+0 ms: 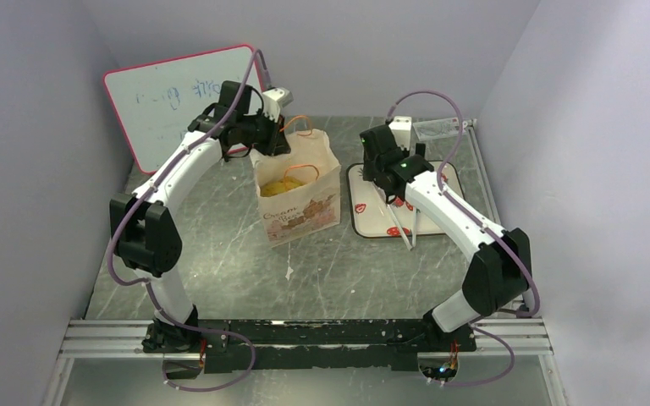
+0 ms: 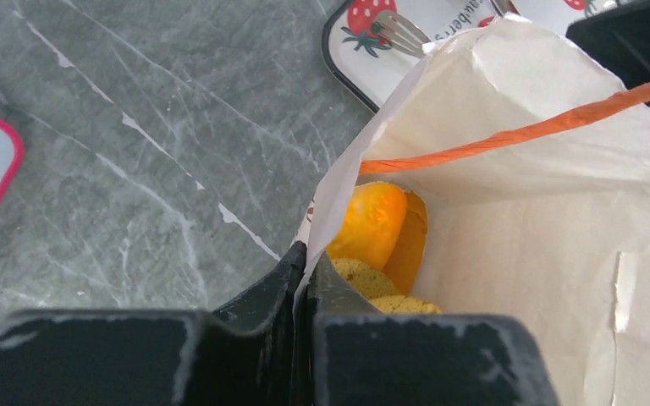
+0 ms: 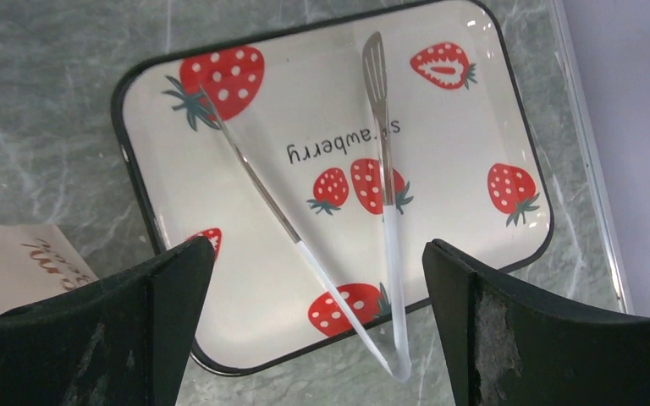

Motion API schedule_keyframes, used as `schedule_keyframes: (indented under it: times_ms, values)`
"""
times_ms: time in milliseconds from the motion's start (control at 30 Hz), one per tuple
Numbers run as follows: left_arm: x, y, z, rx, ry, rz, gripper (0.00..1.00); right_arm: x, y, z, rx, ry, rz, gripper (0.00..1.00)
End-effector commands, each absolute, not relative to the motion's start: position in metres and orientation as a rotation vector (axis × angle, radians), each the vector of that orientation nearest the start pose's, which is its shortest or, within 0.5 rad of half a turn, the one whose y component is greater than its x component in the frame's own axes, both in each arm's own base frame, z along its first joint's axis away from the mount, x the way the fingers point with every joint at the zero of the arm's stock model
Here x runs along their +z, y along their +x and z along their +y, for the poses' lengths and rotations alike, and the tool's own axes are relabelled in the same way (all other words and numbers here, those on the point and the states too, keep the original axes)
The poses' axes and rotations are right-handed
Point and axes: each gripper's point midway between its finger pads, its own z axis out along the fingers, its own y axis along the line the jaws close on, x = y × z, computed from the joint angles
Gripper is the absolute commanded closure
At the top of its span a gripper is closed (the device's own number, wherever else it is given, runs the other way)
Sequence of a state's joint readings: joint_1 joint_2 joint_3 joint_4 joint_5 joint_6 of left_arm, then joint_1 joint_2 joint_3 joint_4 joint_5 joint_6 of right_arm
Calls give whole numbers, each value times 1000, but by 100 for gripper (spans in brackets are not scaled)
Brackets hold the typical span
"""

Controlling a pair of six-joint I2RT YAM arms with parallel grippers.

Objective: Take the fake bread out of the paper bag
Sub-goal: Move the paper bag to the center of the board.

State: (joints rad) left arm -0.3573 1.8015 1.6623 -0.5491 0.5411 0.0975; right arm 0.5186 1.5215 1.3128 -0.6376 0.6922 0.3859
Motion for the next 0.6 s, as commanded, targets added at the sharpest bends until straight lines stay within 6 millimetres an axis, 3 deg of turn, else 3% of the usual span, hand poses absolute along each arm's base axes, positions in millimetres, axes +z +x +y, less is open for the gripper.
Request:
schedule_keyframes:
  times_ms: [0, 267, 433, 567]
  values:
    - [222, 429, -249, -663, 777, 2086, 93, 170, 368, 86, -373, 175, 2289, 0]
    - [257, 441, -227, -493, 653, 2014, 93, 144, 365, 76, -331, 191, 2356, 0]
    - [266, 445, -216, -427, 598, 2007, 93, 122, 359, 73, -319, 188, 2423, 0]
    - [276, 445, -209, -394, 558, 1994, 93, 115, 354, 70, -311, 196, 2445, 0]
